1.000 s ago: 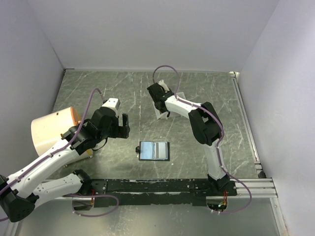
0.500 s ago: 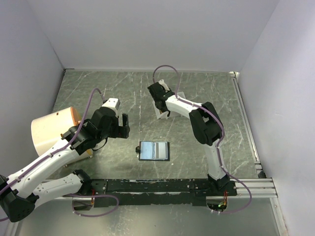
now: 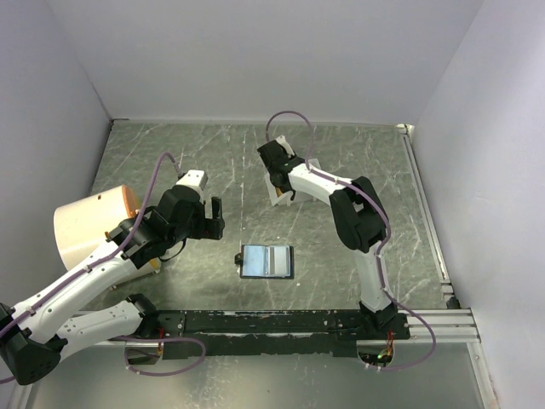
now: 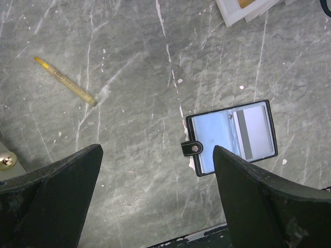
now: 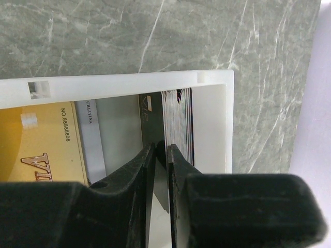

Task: Put the credit cards into the card holder
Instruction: Pick up the credit card from the storage box, then insert the credit card into the card holder.

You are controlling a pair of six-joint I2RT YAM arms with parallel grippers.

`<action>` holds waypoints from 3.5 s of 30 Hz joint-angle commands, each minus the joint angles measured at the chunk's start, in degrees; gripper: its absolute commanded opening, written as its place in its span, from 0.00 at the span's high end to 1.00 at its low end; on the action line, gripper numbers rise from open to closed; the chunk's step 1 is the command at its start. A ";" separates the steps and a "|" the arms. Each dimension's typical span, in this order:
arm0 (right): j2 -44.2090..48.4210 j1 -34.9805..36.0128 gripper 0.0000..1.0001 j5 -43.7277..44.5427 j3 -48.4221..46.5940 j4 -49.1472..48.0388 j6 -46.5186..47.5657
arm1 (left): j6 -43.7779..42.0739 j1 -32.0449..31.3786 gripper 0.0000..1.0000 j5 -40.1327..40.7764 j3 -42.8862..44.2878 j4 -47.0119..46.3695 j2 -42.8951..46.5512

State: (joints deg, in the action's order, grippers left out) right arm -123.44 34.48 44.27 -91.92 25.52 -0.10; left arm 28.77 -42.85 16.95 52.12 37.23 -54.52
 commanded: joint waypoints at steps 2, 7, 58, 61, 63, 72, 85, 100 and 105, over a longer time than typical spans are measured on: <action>3.44 -1.24 0.85 -1.13 -0.15 -1.86 -1.26 | 0.18 0.24 0.00 1.58 1.32 0.74 0.88; 4.04 -1.64 0.84 -2.25 0.08 -1.69 -2.09 | 0.27 0.29 0.00 1.68 1.24 0.68 1.05; 43.31 -1.08 1.00 -48.22 33.90 -10.16 -34.94 | 8.40 0.24 0.18 -21.42 -4.00 -13.04 -20.44; 45.78 -0.92 1.00 -49.61 38.08 -11.96 -38.31 | 8.89 0.27 0.20 -21.39 -4.45 -14.25 -22.71; 47.74 -0.75 1.00 -50.84 40.77 -14.41 -41.08 | 8.88 0.23 0.21 -20.90 -4.82 -14.81 -24.00; 49.44 3.82 0.99 -52.20 49.72 -21.37 -47.89 | 9.35 0.28 0.22 -21.80 -6.93 -18.35 -28.50; 47.25 8.96 0.94 -51.34 55.24 -26.31 -50.96 | 11.59 0.26 0.77 -22.21 -11.11 -20.54 -26.64; 46.11 9.21 0.93 -50.70 60.36 -28.86 -49.89 | 15.83 0.23 0.93 -20.07 -15.44 -20.49 -22.44; 46.82 9.20 0.91 -50.16 60.96 -28.64 -49.28 | 16.12 0.24 0.93 -19.59 -16.32 -20.24 -21.80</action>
State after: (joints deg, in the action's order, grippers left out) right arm -77.08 43.24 -7.05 -31.79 -2.00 -50.30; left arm 44.07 -42.83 -4.01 36.60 17.72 -77.78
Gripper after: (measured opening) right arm 0.075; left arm 0.092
